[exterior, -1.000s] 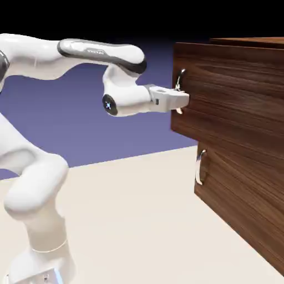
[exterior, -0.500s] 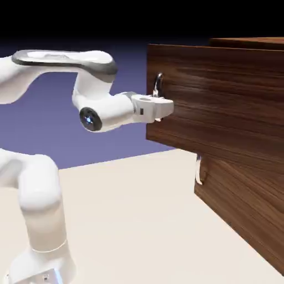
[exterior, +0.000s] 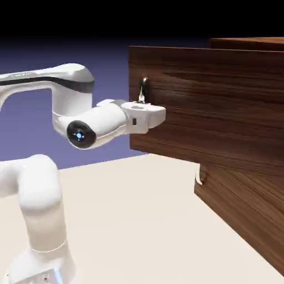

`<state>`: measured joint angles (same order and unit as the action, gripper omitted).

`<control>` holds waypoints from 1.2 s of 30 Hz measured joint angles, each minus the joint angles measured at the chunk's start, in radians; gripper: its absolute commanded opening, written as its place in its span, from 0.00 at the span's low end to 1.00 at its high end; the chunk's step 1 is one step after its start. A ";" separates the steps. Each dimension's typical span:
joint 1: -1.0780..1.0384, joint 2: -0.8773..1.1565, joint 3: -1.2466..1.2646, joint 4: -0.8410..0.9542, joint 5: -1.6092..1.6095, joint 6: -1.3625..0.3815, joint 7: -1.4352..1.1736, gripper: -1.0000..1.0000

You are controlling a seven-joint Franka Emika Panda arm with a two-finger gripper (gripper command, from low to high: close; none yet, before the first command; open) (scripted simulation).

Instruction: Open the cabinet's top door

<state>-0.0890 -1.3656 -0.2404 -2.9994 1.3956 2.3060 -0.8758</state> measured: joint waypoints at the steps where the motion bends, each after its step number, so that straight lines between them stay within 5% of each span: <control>1: -0.016 -0.010 -0.033 -0.001 -0.044 -0.033 0.014 0.00; 16: -0.074 0.082 -0.574 0.223 -0.592 -0.570 0.061 0.00; 36: 0.481 0.204 -1.081 0.944 -0.913 -1.162 0.106 0.00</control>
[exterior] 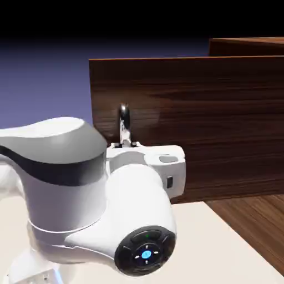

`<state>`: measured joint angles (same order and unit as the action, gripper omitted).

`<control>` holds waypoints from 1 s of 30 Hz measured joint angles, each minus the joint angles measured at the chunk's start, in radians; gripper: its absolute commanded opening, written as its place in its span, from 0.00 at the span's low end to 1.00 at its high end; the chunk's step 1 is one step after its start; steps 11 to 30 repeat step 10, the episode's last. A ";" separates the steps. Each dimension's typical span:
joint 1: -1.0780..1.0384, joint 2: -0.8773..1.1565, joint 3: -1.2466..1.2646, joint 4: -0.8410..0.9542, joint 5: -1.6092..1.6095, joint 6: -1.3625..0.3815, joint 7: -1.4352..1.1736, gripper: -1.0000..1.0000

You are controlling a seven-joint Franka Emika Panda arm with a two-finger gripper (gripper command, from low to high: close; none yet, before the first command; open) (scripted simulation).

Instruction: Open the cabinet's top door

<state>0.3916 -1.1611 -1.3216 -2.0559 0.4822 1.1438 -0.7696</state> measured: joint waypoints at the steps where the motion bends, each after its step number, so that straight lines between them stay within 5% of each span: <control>1: 0.030 -0.003 -0.015 0.036 -0.007 -0.024 0.006 0.00; 10: 0.291 -0.047 -0.121 0.362 -0.048 -0.230 0.079 0.00; 30: 0.291 -0.047 -0.121 0.362 -0.048 -0.230 0.079 0.00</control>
